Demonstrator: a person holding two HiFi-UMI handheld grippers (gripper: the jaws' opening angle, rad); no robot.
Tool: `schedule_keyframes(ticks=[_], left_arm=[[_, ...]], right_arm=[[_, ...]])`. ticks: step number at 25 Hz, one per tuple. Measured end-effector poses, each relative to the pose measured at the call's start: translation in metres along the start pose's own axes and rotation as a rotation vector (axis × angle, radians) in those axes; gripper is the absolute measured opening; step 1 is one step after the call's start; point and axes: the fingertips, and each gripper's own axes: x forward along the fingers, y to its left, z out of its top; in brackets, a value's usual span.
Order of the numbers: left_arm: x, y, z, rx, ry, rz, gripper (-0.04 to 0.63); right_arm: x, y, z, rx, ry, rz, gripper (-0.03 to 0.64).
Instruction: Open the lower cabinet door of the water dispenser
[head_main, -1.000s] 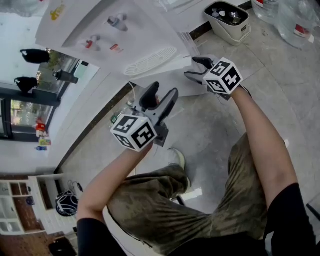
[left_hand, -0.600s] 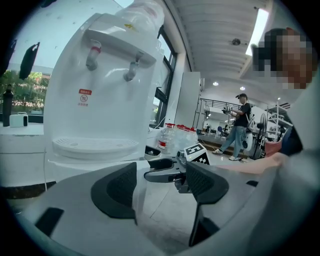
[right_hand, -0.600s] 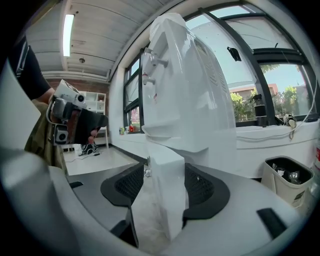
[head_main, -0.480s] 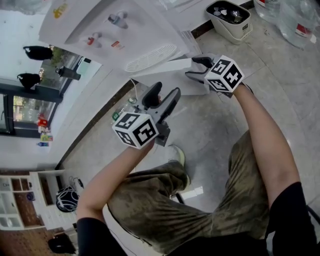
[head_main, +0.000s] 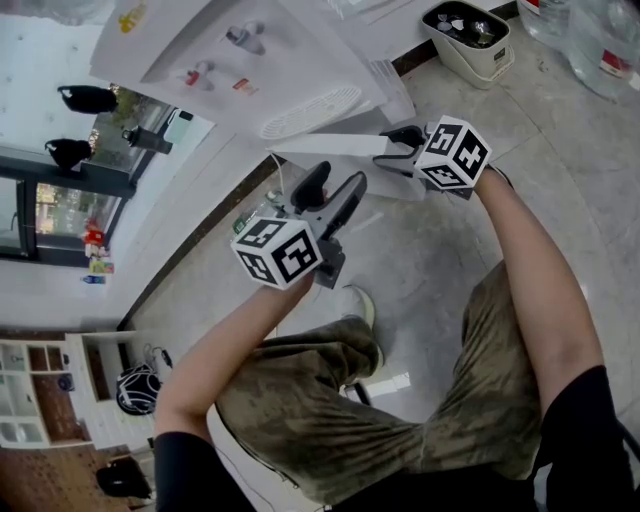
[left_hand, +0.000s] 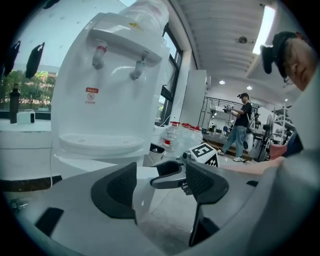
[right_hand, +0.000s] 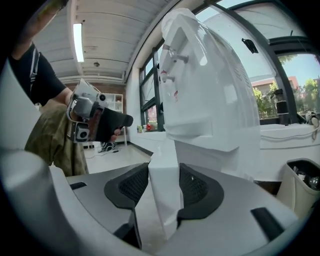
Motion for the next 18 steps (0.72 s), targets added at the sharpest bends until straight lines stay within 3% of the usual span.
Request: schedule_keyframes(ticks=[4, 10, 18], left_arm=[[-0.015, 0.015, -0.014, -0.017, 0.023, 0.041, 0.285], [-0.034, 0.044, -0.024, -0.125, 0.034, 0.093, 0.285], [-0.043, 0.046, -0.033, -0.138, 0.037, 0.084, 0.285]], right_arm=[[0.001, 0.013, -0.002, 0.02, -0.001, 0.087, 0.189], [0.012, 0.037, -0.002, 0.022, 0.023, 0.208, 0.209], [0.026, 0.066, -0.003, 0.008, 0.022, 0.331, 0.242]])
